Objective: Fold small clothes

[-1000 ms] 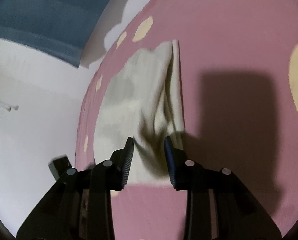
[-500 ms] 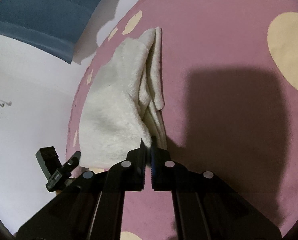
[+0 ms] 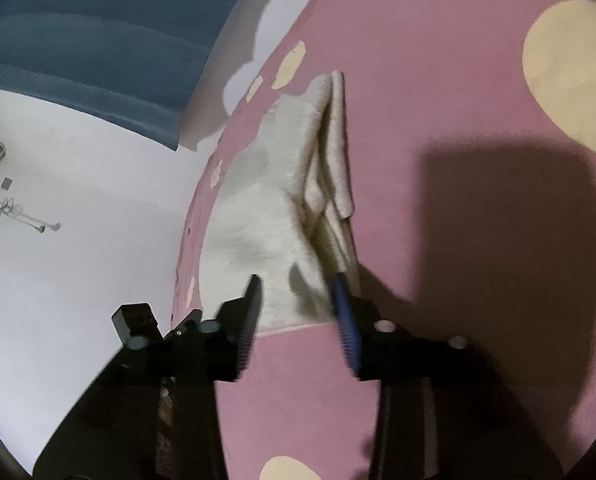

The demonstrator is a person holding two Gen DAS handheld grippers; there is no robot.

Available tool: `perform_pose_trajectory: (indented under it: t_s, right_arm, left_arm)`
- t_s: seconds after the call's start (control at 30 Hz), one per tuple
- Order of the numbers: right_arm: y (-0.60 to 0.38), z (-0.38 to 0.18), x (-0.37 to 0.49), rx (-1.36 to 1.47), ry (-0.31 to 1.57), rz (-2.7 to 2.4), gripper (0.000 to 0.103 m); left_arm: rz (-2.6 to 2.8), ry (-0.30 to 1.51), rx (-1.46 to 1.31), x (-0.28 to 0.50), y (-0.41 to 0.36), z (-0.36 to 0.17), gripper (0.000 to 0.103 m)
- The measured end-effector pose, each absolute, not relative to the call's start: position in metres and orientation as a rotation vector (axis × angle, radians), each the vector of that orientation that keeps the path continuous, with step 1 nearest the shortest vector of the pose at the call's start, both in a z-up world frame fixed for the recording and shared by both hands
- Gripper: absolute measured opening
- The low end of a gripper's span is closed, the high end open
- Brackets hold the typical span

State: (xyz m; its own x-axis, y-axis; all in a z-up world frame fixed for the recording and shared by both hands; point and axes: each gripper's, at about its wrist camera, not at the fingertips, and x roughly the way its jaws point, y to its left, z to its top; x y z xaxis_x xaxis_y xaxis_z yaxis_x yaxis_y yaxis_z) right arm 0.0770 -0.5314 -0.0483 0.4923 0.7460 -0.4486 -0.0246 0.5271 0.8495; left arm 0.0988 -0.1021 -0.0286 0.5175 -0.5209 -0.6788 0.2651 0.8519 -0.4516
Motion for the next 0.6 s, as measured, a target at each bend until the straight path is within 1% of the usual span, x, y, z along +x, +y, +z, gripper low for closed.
perform_pose_trajectory:
  t_s: [0.03, 0.07, 0.1, 0.13, 0.33, 0.5, 0.6]
  right_arm:
    - [-0.531, -0.046, 0.076, 0.900, 0.942, 0.553, 0.050]
    - [-0.531, -0.045, 0.074, 0.896, 0.937, 0.551, 0.052]
    - [-0.531, -0.042, 0.073, 0.885, 0.933, 0.539, 0.058]
    - [-0.531, -0.041, 0.071, 0.871, 0.932, 0.519, 0.060]
    - [-0.525, -0.040, 0.065, 0.796, 0.925, 0.484, 0.061]
    - [-0.519, -0.038, 0.064, 0.746, 0.917, 0.462, 0.065]
    - [-0.516, -0.037, 0.062, 0.727, 0.915, 0.450, 0.065]
  left_arm:
    - [-0.481, 0.912, -0.311, 0.099, -0.102, -0.029, 0.081]
    - [-0.482, 0.912, -0.313, 0.099, -0.102, -0.029, 0.081]
    - [-0.483, 0.911, -0.314, 0.099, -0.101, -0.029, 0.081]
    - [-0.483, 0.911, -0.314, 0.099, -0.101, -0.029, 0.081]
    - [-0.482, 0.909, -0.311, 0.098, -0.102, -0.028, 0.081]
    - [-0.488, 0.908, -0.324, 0.098, -0.100, -0.028, 0.081]
    - [-0.489, 0.907, -0.328, 0.098, -0.099, -0.028, 0.081]
